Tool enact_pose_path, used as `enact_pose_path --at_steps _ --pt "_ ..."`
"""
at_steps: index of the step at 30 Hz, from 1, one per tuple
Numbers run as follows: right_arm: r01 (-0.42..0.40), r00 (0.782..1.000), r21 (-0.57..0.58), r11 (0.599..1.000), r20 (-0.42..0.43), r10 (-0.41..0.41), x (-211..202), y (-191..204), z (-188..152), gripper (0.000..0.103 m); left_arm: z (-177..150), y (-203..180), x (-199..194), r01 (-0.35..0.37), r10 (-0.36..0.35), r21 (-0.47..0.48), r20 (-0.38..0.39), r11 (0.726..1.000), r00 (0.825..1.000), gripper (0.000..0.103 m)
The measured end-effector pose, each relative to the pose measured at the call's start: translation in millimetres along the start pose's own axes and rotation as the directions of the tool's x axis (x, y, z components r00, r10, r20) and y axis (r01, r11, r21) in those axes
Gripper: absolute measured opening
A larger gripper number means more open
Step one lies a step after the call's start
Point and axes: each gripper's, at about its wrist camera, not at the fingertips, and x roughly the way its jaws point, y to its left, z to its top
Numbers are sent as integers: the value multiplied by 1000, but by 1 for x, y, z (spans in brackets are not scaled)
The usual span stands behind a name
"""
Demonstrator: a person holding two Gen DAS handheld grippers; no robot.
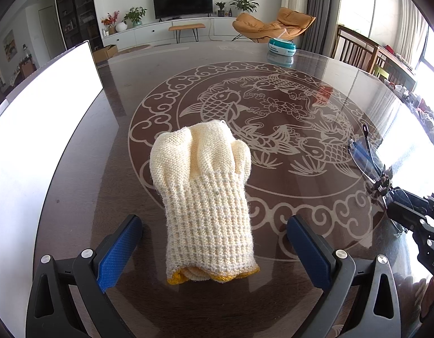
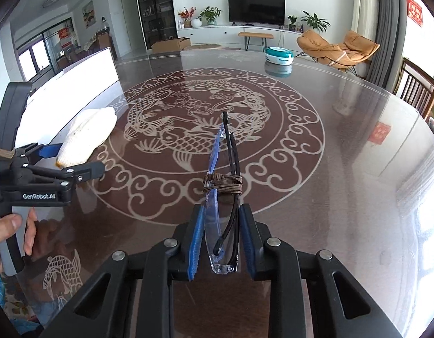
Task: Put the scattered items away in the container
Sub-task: 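Lift the eyeglasses with the right gripper while the left lifts the glove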
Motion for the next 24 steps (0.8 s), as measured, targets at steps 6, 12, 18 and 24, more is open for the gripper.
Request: enact_pose_path --at_steps 6,12,18,24 --pt "-7 997 -43 999 -76 3 -5 -8 -2 38 0 3 -2 30 -29 26 -14 999 999 103" --pt "-55 964 -86 995 -265 30 9 -11 25 39 16 23 1 184 -155 120 -218 976 963 103" --pt "-109 910 -90 990 -409 63 36 3 55 55 42 45 7 192 -193 -34 -301 981 934 103" --pt "-91 889 -182 979 -458 -3 42 15 68 55 49 15 18 105 -78 73 -302 992 950 103"
